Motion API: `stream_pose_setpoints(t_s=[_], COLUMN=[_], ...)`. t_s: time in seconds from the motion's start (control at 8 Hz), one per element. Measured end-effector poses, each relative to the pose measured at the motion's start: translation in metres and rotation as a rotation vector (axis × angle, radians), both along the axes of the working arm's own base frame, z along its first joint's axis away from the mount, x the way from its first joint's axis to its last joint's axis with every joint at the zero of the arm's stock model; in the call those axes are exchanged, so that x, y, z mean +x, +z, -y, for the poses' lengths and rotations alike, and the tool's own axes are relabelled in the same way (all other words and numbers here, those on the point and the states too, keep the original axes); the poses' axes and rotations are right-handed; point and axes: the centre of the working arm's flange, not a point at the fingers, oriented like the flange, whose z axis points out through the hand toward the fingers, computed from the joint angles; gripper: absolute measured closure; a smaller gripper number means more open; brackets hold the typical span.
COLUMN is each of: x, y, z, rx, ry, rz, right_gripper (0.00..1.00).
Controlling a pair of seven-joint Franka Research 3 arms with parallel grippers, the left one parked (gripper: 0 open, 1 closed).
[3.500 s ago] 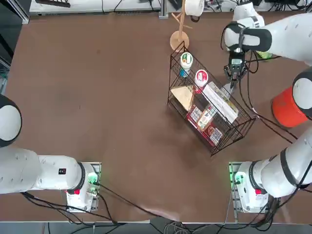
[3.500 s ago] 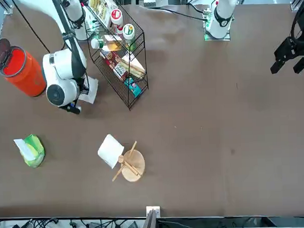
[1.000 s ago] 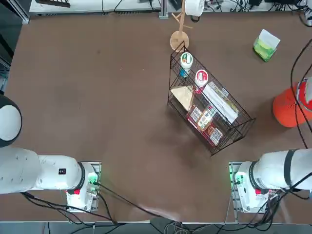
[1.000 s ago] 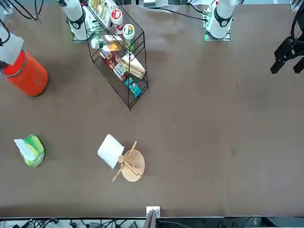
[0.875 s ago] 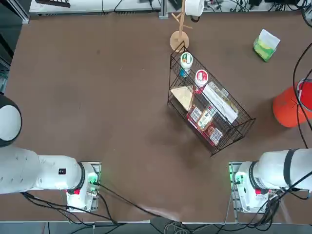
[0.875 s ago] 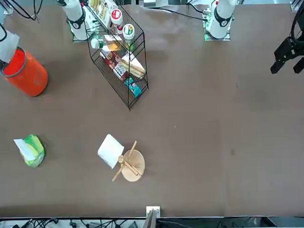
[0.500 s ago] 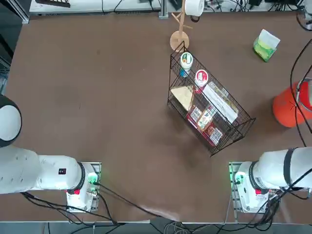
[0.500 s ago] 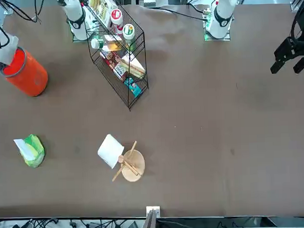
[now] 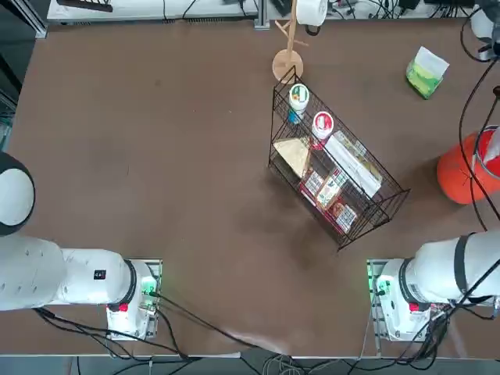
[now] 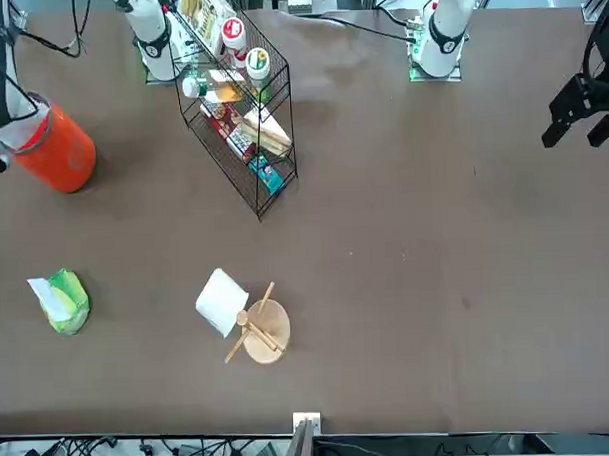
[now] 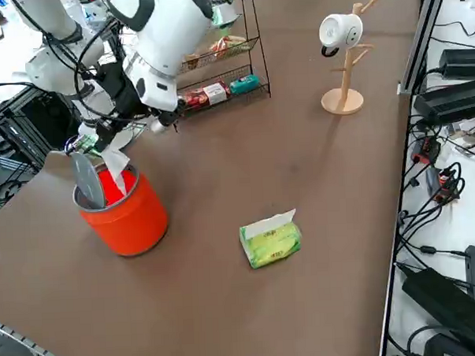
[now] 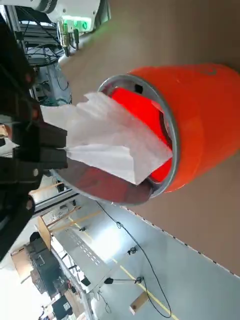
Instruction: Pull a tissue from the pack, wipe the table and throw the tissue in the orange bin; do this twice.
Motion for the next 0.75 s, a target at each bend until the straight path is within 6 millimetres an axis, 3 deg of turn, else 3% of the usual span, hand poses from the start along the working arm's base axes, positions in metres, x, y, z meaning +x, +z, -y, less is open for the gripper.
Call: stream_pose_setpoints(t_s=[0.38,0.62,0.75], x=[0.000,0.001,0.003], y=[-0.012,-0.028,-0.035], z=[0.002,0.007,0.008], rx=[0.007,0.014,0.016], ry=[0.013,0.025,0.028], rz=[0.006,0.011,0.007], right_gripper=[0.96,0.90,0.81])
